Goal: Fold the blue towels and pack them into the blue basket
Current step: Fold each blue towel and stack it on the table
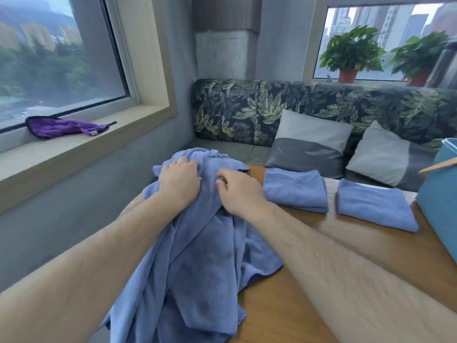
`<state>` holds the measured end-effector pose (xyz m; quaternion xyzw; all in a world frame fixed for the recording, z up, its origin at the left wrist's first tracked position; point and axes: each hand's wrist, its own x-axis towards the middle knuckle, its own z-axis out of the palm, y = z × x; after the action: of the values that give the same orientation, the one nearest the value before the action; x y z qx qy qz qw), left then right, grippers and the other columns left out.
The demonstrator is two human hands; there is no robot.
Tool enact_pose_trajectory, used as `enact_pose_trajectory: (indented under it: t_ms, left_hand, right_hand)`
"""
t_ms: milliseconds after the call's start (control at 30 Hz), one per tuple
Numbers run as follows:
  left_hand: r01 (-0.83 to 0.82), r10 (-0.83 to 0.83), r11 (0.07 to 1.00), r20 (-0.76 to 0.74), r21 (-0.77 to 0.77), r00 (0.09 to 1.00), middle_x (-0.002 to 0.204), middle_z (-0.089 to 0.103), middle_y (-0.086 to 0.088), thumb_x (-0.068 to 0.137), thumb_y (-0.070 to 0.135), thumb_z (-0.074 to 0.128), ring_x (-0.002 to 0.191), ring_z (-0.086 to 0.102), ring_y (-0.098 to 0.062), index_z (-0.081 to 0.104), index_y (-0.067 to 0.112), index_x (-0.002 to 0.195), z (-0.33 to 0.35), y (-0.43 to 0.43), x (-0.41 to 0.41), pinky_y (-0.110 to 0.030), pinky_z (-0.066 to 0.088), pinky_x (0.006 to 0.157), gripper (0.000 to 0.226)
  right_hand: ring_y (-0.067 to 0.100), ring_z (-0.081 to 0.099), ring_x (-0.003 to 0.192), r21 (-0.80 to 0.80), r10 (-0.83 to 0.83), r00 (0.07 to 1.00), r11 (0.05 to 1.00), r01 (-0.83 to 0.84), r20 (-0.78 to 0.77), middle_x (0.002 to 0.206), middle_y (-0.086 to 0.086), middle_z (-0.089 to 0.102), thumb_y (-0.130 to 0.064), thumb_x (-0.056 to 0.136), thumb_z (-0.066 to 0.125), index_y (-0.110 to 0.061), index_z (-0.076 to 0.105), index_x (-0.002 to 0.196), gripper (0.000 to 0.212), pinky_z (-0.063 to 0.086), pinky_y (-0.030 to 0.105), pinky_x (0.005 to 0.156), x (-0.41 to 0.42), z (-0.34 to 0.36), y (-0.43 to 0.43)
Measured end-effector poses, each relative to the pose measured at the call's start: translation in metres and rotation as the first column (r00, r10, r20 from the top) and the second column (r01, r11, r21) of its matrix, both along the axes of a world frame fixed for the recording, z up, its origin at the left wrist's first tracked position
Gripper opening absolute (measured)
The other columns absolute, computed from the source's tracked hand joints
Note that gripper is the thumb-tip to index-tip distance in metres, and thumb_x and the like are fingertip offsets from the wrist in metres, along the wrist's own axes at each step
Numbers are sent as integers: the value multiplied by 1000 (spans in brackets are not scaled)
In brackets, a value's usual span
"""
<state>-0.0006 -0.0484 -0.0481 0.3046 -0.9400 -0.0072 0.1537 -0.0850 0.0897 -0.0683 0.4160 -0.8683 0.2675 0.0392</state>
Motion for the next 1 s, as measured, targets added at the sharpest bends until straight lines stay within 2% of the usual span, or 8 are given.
enact_pose_trajectory:
  t_ms: [133, 233, 367, 500, 633, 767, 900, 1000]
  left_hand:
    - [182, -113, 961, -302, 210, 947, 65, 40, -2, 80, 10, 43, 69, 40, -18, 40, 19, 61, 9, 12, 6, -25, 22, 53, 21]
    - [293, -222, 937, -322, 189, 920, 70, 63, 2, 88, 9, 55, 69, 57, -21, 70, 13, 77, 18, 41, 14, -30, 37, 58, 20]
    - [459, -340, 818, -353, 345, 871, 73, 72, 5, 90, 17, 65, 71, 63, -10, 76, 21, 85, 22, 80, 29, -26, 47, 65, 12]
    - [398, -236, 868, -459, 296, 857, 91, 71, 9, 91, 18, 65, 86, 61, -7, 74, 23, 91, 29, 100, 35, -20, 41, 74, 10]
    - [214, -176, 960, -207, 179, 963, 114, 64, 11, 90, 44, 60, 115, 55, -22, 65, 36, 118, 28, 128, 32, -41, 33, 98, 29]
    - [386, -368, 877, -117, 285, 922, 79, 64, 13, 94, 35, 52, 87, 63, -17, 66, 28, 97, 8, 204, 30, -40, 44, 82, 15]
    - [444, -429, 715, -163, 541, 889, 86, 72, 6, 93, 26, 58, 82, 66, -16, 70, 21, 98, -31, 274, 34, -38, 53, 77, 14]
    - [454, -460, 672, -150, 586, 875, 94, 71, 9, 94, 31, 63, 86, 63, -9, 69, 21, 105, -63, 320, 47, -22, 47, 72, 15]
  right_hand:
    - [28, 60, 84, -159, -49, 979, 984, 82, 197, 83, 3, 67, -32, 101, 42, -14, 59, 82, 31, 51, 42, 71, -4, 3, 6]
    - [31, 65, 82, -281, -9, 896, 948, 149, 445, 81, 9, 72, -49, 99, 44, -9, 56, 69, 52, 51, 40, 72, -4, 12, 7]
    - [27, 60, 67, -390, 123, 708, 892, 228, 696, 73, 8, 69, -52, 74, 58, -1, 64, 72, 51, 54, 49, 70, -6, 13, 20]
    - [18, 43, 68, -416, 93, 743, 870, 263, 663, 70, 6, 49, -36, 68, 59, 2, 56, 77, 39, 39, 38, 67, 3, 15, 65]
    - [14, 64, 91, -474, 22, 806, 818, 325, 592, 94, -4, 69, -20, 95, 61, -21, 63, 87, 8, 51, 36, 86, 27, 30, 132]
    - [8, 63, 97, -480, -66, 831, 790, 381, 552, 99, -12, 66, -23, 98, 61, -30, 59, 101, 8, 50, 23, 83, 47, 22, 210]
    - [10, 66, 89, -405, -178, 774, 769, 494, 607, 95, -9, 69, -18, 94, 66, -32, 59, 97, 15, 53, 30, 84, 72, -17, 285]
    - [6, 64, 84, -292, -307, 760, 790, 539, 572, 96, -8, 68, -14, 92, 67, -29, 56, 105, 22, 49, 23, 72, 89, -44, 341]
